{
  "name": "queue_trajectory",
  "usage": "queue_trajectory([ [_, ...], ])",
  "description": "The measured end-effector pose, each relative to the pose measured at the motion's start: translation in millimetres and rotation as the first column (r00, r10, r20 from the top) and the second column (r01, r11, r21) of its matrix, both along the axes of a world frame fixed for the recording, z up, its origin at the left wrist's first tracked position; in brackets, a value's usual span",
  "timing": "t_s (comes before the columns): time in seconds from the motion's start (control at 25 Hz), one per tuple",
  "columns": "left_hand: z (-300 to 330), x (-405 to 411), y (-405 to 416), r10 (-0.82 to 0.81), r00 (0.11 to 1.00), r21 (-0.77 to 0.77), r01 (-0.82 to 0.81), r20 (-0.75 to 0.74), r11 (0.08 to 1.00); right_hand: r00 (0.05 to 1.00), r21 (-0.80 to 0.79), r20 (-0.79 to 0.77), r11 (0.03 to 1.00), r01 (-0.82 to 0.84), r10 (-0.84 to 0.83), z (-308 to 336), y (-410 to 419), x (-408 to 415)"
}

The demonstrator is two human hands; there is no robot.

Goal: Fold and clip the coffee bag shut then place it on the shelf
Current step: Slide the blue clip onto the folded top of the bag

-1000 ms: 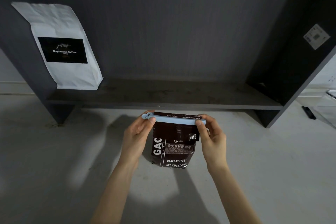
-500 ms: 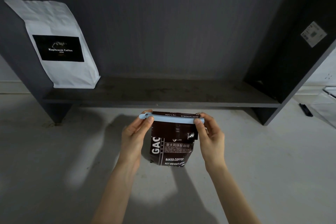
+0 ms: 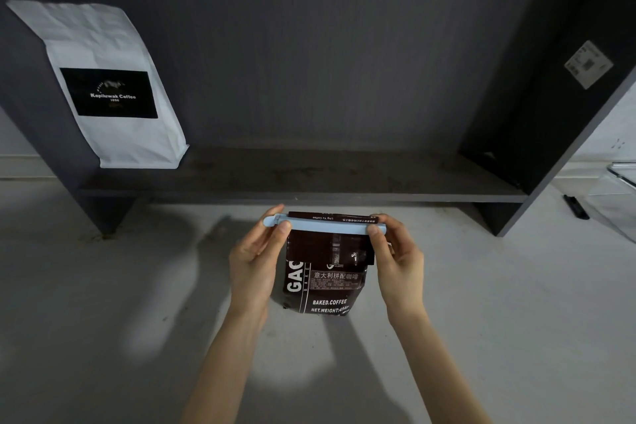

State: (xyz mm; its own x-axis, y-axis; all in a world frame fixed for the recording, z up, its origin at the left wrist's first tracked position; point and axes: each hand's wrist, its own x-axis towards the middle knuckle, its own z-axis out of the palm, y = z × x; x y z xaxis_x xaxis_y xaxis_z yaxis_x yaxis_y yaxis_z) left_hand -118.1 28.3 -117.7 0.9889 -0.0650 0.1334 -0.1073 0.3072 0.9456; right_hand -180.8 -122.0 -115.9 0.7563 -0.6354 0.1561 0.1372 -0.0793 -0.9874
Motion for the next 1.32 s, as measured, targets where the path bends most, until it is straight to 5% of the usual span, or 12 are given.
queue_trajectory([
  [0.88,0.2,-0.2,3.4,0.000,0.999,0.033,-0.001,0.039,0.999,0.999,-0.041,-0.029,0.999,-0.030,0.029,2.2,2.2,-4.4],
  [1.32,-25.9,10.3,15.4,-0.220,0.975,0.290,0.207,0.014,0.934,0.983,-0.142,-0.123,0.978,-0.150,0.133,-28.0,-8.5,-6.8],
])
